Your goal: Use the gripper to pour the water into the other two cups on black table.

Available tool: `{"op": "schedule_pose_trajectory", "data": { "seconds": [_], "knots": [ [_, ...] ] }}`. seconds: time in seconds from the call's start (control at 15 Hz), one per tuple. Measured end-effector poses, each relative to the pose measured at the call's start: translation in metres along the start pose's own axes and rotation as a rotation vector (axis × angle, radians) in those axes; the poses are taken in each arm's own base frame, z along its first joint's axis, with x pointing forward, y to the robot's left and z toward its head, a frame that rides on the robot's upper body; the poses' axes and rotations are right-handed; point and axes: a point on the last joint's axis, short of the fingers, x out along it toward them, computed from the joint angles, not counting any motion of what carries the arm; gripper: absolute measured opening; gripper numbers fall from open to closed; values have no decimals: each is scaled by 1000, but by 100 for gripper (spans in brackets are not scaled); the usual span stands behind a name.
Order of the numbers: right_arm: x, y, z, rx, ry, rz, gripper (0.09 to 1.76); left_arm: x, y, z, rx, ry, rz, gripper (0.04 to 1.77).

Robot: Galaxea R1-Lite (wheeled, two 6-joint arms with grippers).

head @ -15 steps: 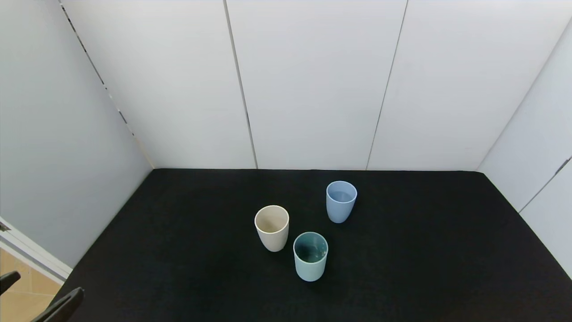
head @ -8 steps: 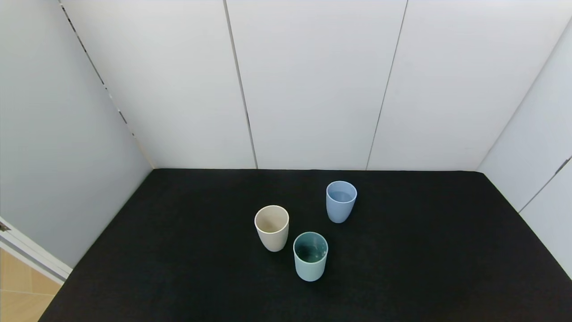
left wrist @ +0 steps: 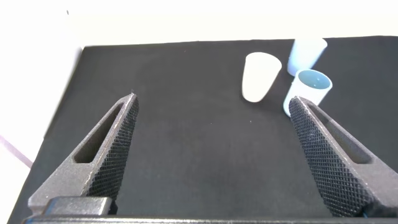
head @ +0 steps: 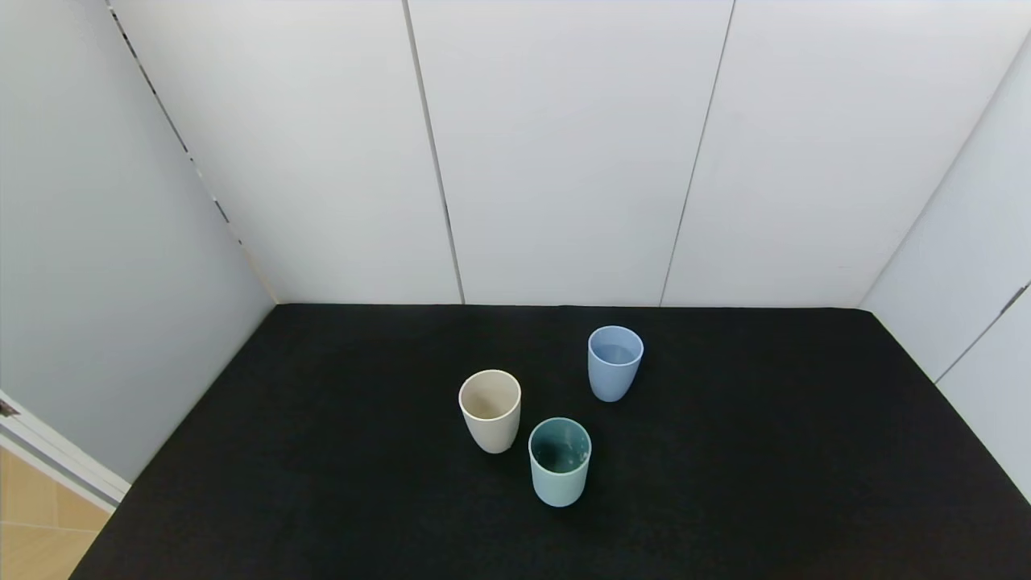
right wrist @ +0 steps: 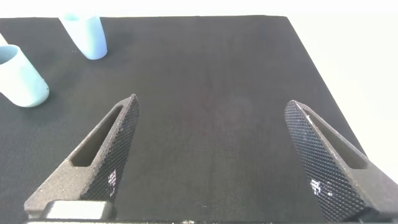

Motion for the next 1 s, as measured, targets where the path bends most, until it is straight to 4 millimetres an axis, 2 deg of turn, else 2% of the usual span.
{"op": "schedule_pose_trajectory", "data": {
  "seconds": [0.2,0.6,1.0],
  "knots": [
    [0,0,0,0,0,0,171,-6,0,-21,68,-17,5,172],
    [0,0,0,0,0,0,171,-4,4,-43,177,-5,125,172],
    [0,0,0,0,0,0,171,-4,6,-47,-22,-4,180,172]
  ]
}}
